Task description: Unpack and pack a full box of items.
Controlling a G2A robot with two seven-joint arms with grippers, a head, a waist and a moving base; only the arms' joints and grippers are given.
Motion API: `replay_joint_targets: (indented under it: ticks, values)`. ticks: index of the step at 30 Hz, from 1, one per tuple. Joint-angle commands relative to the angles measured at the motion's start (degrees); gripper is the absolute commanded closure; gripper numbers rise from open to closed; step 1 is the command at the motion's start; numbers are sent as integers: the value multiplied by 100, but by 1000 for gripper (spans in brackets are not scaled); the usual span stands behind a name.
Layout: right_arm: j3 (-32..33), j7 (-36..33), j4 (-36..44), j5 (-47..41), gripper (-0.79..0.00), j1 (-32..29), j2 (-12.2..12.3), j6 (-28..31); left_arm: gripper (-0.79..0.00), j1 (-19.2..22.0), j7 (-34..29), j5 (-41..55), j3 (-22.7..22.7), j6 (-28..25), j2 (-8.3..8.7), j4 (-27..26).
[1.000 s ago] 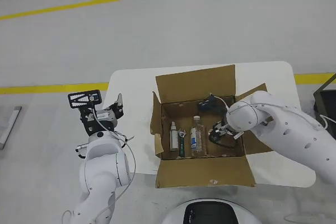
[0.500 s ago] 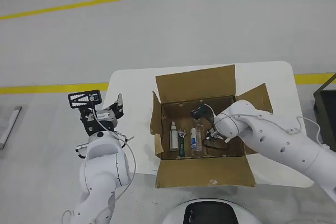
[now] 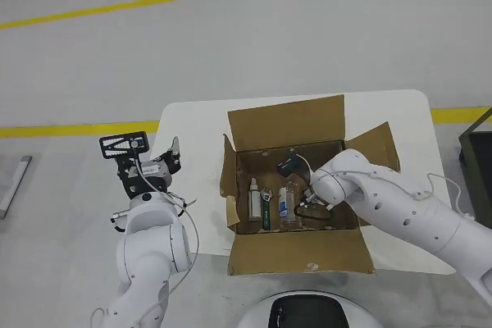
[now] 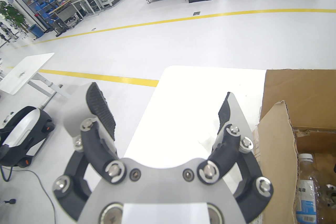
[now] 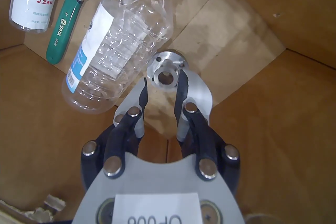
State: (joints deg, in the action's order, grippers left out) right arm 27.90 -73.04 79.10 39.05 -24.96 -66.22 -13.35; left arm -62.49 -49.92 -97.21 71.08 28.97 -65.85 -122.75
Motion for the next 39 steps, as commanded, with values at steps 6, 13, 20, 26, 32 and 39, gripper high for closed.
replay_joint_targets:
  ticks: [6,13,20,26,32,39]
  values:
    - [311,19,165,-21,-215,0,3,-52,-785,0,0,0,0,0,0,0]
    - [1965,24,1311,-725,0,-299,393,-153,-785,0,0,0,0,0,0,0]
    - [5084,732,2787,-1823,0,-1725,893,-268,-785,0,0,0,0,0,0,0]
    - [7284,1644,3194,-2616,0,-3406,1015,-447,-785,0,0,0,0,0,0,0]
    - [8436,2410,2662,-3990,0,-4746,927,-229,-785,0,0,0,0,0,0,0]
    - [8029,2207,2062,-5131,0,-5216,834,164,-785,0,0,0,0,0,0,0]
